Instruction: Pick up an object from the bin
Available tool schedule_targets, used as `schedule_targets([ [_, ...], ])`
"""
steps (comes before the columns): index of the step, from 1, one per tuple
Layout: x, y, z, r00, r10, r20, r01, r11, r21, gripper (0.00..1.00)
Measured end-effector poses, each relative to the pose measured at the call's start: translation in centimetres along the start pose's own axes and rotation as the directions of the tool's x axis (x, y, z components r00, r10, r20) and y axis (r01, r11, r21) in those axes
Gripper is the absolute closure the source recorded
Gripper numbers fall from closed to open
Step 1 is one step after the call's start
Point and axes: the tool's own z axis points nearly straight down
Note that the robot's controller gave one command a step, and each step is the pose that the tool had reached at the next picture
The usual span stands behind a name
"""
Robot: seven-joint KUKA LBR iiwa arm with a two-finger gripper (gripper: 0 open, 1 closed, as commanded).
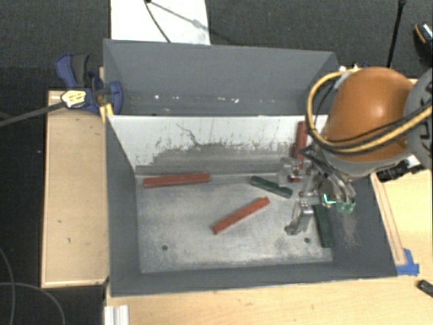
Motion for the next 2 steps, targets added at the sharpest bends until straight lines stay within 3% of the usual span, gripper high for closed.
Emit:
schedule_targets([
  [1, -1.2, 3.6, 15.3, 0.937, 0.348, 0.001, -0.348, 0.937, -0.001, 0.00],
  [2, -3.4, 3.2, 15.5, 0.955, 0.297, 0.010, -0.297, 0.955, -0.002, 0.00],
])
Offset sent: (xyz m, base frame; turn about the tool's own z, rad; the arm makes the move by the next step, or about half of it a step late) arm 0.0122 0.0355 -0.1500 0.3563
